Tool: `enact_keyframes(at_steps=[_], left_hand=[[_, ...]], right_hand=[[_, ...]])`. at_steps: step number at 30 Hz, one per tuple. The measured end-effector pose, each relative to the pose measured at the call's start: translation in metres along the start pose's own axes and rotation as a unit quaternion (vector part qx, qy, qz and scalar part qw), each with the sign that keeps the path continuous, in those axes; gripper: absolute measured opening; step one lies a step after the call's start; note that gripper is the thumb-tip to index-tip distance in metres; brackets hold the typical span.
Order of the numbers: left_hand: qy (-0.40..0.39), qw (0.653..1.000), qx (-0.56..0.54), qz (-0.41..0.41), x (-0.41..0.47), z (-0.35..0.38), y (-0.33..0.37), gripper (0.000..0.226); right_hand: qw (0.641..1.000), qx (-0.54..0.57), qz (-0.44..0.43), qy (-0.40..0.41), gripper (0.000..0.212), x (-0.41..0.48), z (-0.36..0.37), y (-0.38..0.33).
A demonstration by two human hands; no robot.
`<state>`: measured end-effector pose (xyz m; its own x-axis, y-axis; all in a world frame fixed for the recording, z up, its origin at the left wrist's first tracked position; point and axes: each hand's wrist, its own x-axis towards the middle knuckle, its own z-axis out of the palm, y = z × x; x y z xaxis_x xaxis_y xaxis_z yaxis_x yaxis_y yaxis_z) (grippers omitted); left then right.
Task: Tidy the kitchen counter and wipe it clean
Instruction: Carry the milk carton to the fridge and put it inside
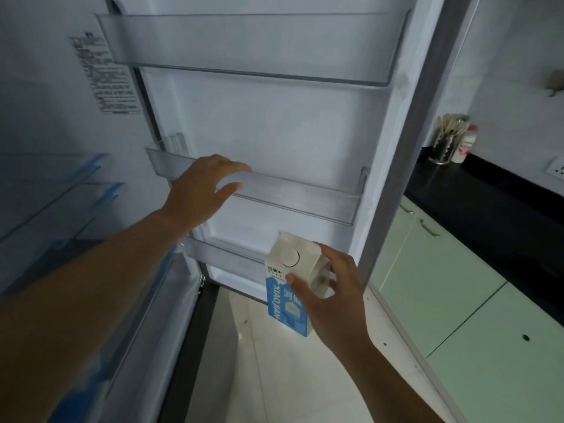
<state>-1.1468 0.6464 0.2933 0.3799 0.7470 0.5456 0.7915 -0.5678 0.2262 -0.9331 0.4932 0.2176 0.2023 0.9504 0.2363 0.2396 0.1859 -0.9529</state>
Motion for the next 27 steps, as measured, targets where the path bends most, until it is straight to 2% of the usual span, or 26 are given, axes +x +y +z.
enact_keyframes(at_steps=[3, 7, 11, 15, 17, 21, 24, 27], left_hand=[[0.044, 0.999, 0.011, 0.028, 0.005, 0.02, -0.008, 0.036], [0.092, 0.996, 0.006, 0.02, 0.018, 0.038, -0.013, 0.033], [0.072, 0.995, -0.062, 0.04, 0.029, 0.038, -0.021, 0.033], [0.041, 0.994, -0.098, 0.02, 0.019, 0.024, -0.043, 0.041], [0.04, 0.995, -0.091, -0.011, 0.006, 0.013, -0.053, 0.043], [0.103, 0.987, -0.054, -0.115, -0.027, -0.017, -0.078, 0.04], [0.139, 0.972, -0.003, -0.192, -0.056, -0.051, -0.098, 0.035], [0.118, 0.951, 0.051, -0.282, -0.087, -0.081, -0.121, 0.038]], right_hand=[[1.0, -0.018, 0.001, 0.004, 0.052, 0.016, 0.017, 0.004], [0.998, -0.063, -0.019, 0.007, 0.047, 0.037, 0.026, 0.009], [0.996, -0.074, -0.04, 0.014, 0.05, 0.061, 0.035, 0.016], [0.997, -0.064, -0.047, -0.006, 0.049, 0.079, 0.053, 0.019], [0.996, -0.051, -0.067, -0.029, 0.047, 0.09, 0.069, 0.018], [0.991, -0.017, -0.093, -0.095, 0.046, 0.112, 0.106, 0.014], [0.981, 0.039, -0.105, -0.161, 0.057, 0.126, 0.14, 0.002], [0.962, 0.076, -0.145, -0.219, 0.06, 0.14, 0.181, -0.017]])
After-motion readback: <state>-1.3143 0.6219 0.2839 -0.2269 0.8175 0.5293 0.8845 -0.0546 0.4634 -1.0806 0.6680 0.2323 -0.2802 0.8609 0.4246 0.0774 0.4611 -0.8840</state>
